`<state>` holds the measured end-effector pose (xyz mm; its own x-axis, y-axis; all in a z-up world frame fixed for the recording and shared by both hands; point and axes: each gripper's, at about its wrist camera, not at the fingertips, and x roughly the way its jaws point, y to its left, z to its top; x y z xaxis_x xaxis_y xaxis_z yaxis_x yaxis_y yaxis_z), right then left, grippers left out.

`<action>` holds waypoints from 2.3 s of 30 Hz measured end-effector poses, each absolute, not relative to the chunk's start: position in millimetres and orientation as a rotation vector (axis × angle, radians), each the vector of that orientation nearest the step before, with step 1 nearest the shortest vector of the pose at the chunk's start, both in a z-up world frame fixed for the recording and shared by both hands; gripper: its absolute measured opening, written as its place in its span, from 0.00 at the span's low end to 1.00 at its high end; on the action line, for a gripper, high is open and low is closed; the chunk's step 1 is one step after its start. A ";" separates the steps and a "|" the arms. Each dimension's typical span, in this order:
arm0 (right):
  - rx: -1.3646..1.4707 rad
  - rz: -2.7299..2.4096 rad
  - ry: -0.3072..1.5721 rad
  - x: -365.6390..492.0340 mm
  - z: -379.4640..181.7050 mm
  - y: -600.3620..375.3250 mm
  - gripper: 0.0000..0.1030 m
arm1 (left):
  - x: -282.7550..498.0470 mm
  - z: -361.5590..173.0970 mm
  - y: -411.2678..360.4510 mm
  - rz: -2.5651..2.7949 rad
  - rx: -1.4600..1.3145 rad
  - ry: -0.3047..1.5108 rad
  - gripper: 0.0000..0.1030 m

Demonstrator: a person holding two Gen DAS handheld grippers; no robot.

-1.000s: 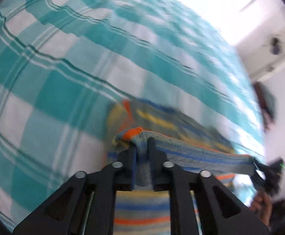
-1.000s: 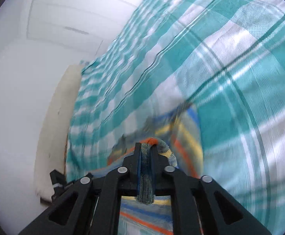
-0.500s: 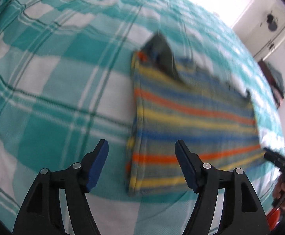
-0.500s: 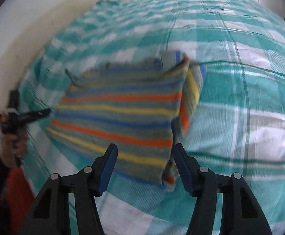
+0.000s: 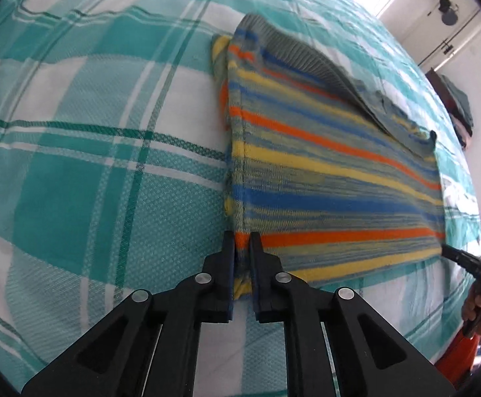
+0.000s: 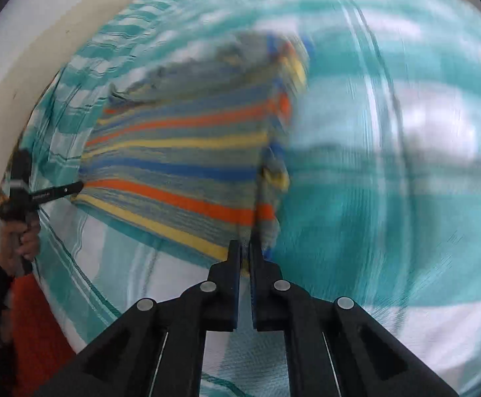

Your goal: Fold small clothes

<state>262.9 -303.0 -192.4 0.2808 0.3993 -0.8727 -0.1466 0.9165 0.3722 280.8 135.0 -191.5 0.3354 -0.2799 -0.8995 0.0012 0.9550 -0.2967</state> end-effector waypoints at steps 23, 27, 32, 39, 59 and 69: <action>0.634 0.322 1.024 457.0 -145.9 -314.4 0.48 | 450.8 -158.0 106.1 -0.107 -0.415 1.062 0.63; 0.368 0.449 1.056 413.0 -126.7 -286.4 0.48 | 404.2 -153.2 99.1 -0.188 -0.343 1.062 0.63; 0.138 0.593 1.075 328.2 -143.6 -249.2 0.52 | 300.7 -179.7 75.2 -0.245 -0.165 1.127 0.83; 0.085 0.426 1.110 273.2 -164.3 -265.3 0.50 | 226.6 -159.8 72.6 -0.159 -0.044 1.033 0.83; 0.000 0.125 0.988 152.3 -194.9 -255.3 0.92 | 220.2 -223.9 198.5 0.236 -0.172 1.001 1.00; -0.030 0.117 0.979 154.7 -202.4 -249.1 0.96 | 219.4 -223.7 200.3 0.229 -0.185 1.000 1.00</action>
